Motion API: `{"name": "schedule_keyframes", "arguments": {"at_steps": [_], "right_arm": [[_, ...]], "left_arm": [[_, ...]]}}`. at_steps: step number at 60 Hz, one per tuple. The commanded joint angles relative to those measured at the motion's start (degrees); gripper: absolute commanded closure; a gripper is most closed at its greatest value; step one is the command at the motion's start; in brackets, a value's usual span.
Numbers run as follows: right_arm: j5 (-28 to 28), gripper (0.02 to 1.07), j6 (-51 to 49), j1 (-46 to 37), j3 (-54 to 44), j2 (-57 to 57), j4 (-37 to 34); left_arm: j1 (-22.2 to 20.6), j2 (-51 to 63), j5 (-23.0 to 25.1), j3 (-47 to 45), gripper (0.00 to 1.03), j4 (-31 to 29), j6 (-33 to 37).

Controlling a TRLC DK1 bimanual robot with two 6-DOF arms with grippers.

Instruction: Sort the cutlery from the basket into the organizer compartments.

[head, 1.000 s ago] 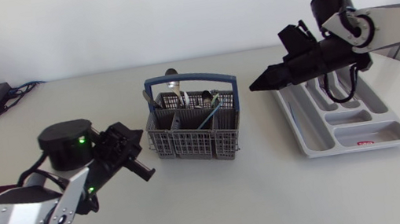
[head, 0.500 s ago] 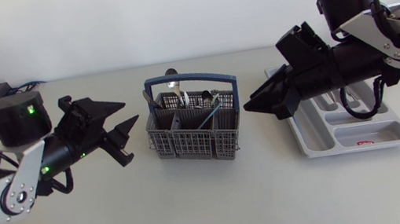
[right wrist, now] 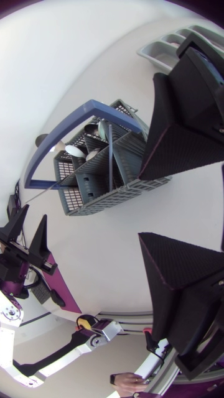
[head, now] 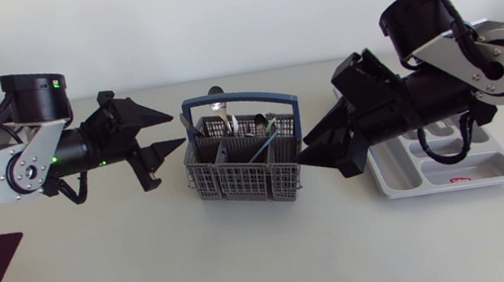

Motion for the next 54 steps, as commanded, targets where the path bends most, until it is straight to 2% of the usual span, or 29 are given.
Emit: {"name": "schedule_keyframes", "arguments": {"at_steps": [1, 4, 22, 44, 54], "right_arm": [[0.3, 0.43, -1.0, 0.8, -0.4, 2.1, -0.2], [0.3, 0.43, -1.0, 1.2, -0.4, 2.5, 0.0], [0.7, 0.4, -1.1, 2.2, 1.6, 4.6, -0.2], [1.1, 0.4, -1.8, 4.8, 2.4, 8.1, 1.1], [3.0, 0.4, -2.4, 7.3, 3.1, 11.1, 3.4]], "left_arm": [[1.4, 2.5, 1.8, 4.1, 0.49, -1.6, 4.2], [2.2, 3.7, 2.8, 5.3, 0.52, -2.5, 5.2], [3.1, 7.2, 6.9, 9.8, 0.57, -7.7, 10.7], [1.3, 10.2, 7.5, 13.3, 0.62, -9.7, 12.3], [0.4, 12.1, 7.6, 15.1, 0.72, -11.0, 13.2]]}}
